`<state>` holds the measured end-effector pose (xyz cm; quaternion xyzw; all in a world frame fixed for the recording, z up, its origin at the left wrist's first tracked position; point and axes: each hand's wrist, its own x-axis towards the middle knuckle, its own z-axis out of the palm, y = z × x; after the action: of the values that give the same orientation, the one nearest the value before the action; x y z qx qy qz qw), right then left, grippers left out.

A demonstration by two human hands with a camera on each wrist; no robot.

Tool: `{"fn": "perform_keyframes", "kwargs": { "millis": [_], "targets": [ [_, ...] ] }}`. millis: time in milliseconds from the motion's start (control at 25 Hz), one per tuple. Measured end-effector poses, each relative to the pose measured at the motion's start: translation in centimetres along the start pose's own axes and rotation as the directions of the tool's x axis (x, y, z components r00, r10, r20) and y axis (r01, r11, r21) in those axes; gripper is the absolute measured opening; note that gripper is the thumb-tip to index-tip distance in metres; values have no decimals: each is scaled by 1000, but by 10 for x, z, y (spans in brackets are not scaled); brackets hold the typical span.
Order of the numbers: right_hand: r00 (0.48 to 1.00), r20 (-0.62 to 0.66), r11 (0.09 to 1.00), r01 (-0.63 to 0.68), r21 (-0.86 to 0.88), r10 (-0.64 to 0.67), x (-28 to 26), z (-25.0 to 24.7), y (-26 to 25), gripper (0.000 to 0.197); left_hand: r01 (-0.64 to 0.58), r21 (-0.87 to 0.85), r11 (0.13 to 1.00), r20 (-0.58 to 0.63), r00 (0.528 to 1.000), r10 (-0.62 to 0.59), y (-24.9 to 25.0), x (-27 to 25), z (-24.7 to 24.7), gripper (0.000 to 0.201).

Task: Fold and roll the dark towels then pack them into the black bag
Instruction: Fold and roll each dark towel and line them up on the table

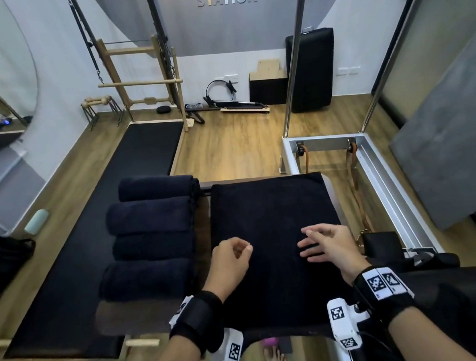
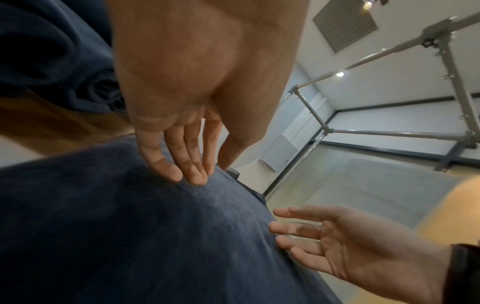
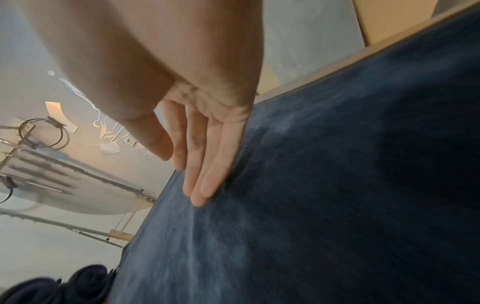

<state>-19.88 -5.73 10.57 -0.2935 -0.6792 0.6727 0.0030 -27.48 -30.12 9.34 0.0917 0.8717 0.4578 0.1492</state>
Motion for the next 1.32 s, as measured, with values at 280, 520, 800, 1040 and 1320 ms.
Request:
{"fn": "perform_keyframes", "kwargs": {
  "millis": [280, 520, 800, 1040, 1320],
  "targets": [
    [990, -132, 961, 2, -275, -40, -85, -21, 49, 12, -29, 207, 978, -72, 996, 44, -34, -89, -20, 12],
    [951, -305, 832, -132, -539, -47, -108, -44, 71, 21, 10, 340, 940, -30, 1000, 0, -45, -112, -25, 17],
    [965, -259, 856, -102, -506, -38, -79, -35, 54, 14, -79, 405, 911, -8, 996, 91, -35, -97, -24, 8],
    [972, -162, 945, 113, -307, -169, -6, -3, -24, 12, -192, 249, 949, -214, 945, 247, 28, -17, -37, 7],
    [993, 3, 943, 116, -313, -121, 81, 52, -70, 8, -121, 207, 971, -224, 960, 168, 61, 72, -8, 3]
  ]
}}
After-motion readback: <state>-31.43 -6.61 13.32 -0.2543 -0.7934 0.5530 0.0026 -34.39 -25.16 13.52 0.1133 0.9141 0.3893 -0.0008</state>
